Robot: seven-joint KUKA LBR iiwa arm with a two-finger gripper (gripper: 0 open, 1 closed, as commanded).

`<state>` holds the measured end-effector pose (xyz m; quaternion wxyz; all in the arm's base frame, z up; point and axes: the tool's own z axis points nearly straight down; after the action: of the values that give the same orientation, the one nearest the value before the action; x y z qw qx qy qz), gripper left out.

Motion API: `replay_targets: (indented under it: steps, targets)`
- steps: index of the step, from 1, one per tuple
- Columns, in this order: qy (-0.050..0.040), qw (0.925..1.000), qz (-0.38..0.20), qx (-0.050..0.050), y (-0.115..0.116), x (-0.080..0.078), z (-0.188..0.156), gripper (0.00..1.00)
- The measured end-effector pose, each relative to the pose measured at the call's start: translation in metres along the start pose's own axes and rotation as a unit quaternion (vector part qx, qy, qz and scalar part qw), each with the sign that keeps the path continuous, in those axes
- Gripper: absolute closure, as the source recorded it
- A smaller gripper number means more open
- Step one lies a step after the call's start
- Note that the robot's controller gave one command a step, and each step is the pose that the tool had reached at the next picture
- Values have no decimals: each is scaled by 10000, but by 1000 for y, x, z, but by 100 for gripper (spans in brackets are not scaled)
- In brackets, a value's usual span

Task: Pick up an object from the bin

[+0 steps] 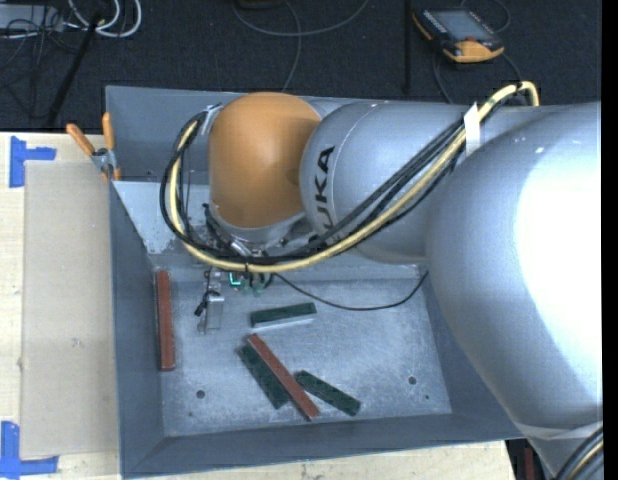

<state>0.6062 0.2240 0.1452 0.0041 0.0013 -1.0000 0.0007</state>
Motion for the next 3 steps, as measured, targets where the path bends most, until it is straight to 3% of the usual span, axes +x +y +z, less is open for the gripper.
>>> replay_targets:
  steps: [1,2,3]
  targets:
    - [-7,9977,-672,13,-88,8,67,0]
    - [-33,9987,-507,11,-144,5,70,0]
    - [-37,9987,-516,-8,-140,5,69,100]
